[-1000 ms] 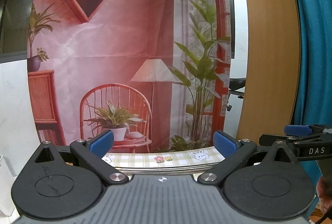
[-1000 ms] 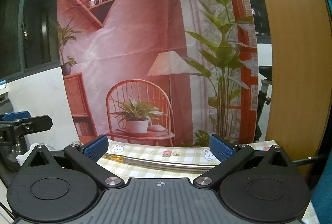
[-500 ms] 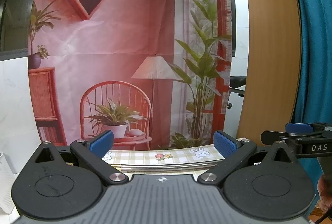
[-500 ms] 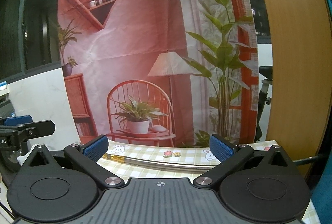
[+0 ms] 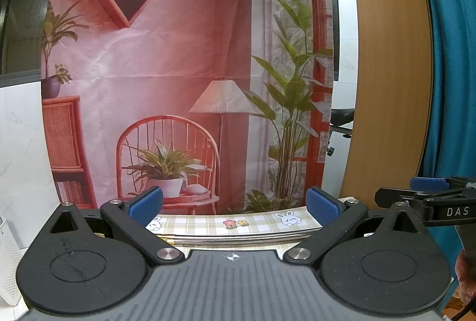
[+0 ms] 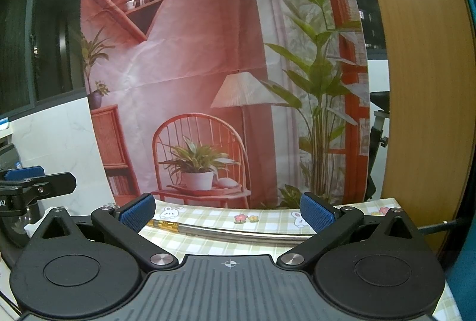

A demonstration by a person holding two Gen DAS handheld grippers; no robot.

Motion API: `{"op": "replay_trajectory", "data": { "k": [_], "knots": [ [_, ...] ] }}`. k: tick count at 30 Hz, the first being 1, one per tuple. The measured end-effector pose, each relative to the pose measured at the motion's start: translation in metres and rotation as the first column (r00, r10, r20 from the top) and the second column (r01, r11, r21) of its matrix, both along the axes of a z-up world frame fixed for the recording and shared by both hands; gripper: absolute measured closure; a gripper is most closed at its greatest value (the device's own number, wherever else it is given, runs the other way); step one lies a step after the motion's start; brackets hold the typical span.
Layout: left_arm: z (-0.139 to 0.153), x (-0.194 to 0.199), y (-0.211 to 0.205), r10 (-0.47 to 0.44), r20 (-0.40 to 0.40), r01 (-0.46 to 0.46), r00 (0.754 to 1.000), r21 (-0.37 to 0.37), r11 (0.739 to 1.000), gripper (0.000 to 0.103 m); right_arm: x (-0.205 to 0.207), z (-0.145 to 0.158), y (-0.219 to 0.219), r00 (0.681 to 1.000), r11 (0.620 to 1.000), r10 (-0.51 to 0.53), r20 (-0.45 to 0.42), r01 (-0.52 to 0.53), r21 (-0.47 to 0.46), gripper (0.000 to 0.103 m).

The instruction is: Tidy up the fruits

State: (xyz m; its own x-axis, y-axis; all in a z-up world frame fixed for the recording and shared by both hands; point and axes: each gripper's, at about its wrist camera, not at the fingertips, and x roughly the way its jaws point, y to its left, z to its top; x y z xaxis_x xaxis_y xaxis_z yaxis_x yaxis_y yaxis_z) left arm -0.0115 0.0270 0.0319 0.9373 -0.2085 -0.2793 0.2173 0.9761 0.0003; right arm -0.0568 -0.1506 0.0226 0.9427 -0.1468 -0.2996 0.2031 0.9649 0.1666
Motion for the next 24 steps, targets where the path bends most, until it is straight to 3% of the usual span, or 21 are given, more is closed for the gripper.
{"op": "replay_trajectory", "data": {
  "k": [24],
  "knots": [
    [-0.0006,-0.0006,0.0006,-0.001,0.0,0.001,1.0,-0.003,1.0,0.0,0.0005,0.0003,-0.0016,1.0,1.0,-0.002,-0.003,0.002,0.005,0.0]
  ]
}}
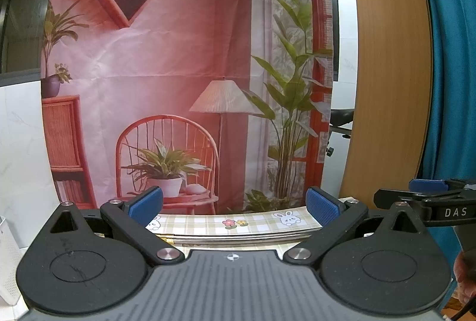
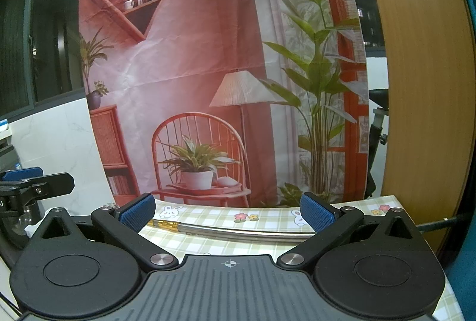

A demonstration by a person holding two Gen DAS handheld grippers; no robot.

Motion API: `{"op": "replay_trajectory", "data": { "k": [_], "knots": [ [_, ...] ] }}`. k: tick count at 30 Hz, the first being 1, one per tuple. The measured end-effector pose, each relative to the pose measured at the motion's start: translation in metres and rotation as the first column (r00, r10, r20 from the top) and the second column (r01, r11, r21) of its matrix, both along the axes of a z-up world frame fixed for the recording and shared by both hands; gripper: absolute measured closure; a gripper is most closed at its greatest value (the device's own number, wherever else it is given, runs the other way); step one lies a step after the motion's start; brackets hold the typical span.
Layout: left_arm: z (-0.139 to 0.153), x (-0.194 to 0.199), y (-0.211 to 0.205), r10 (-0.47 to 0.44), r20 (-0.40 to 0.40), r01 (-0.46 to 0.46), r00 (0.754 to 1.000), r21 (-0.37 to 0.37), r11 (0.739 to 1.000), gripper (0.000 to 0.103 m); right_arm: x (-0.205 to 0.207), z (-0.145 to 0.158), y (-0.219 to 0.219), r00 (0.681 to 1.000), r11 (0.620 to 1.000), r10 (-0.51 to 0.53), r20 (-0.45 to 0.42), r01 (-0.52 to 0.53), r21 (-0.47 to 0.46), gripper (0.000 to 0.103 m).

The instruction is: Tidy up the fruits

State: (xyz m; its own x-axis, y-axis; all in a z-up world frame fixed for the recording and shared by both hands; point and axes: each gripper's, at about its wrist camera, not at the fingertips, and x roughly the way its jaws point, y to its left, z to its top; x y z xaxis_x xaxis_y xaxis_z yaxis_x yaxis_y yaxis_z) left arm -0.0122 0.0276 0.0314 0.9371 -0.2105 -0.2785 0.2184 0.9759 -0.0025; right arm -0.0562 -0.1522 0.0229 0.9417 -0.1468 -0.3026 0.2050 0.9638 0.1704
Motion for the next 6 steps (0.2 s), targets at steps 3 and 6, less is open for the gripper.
{"op": "replay_trajectory", "data": {
  "k": [3,6],
  "knots": [
    [-0.0004,-0.0012,0.001,-0.001,0.005,0.001,1.0,-0.003,1.0,0.0,-0.0004,-0.0007,-0.0003,1.0,1.0,-0.002,0.001,0.002,0.001,0.0],
    [-0.0012,-0.0025,0.0023,-0.002,0.009,0.002,1.0,-0.013,1.0,0.0,-0.001,-0.0033,0.0012,1.0,1.0,-0.004,0.003,0.004,0.001,0.0]
  ]
}}
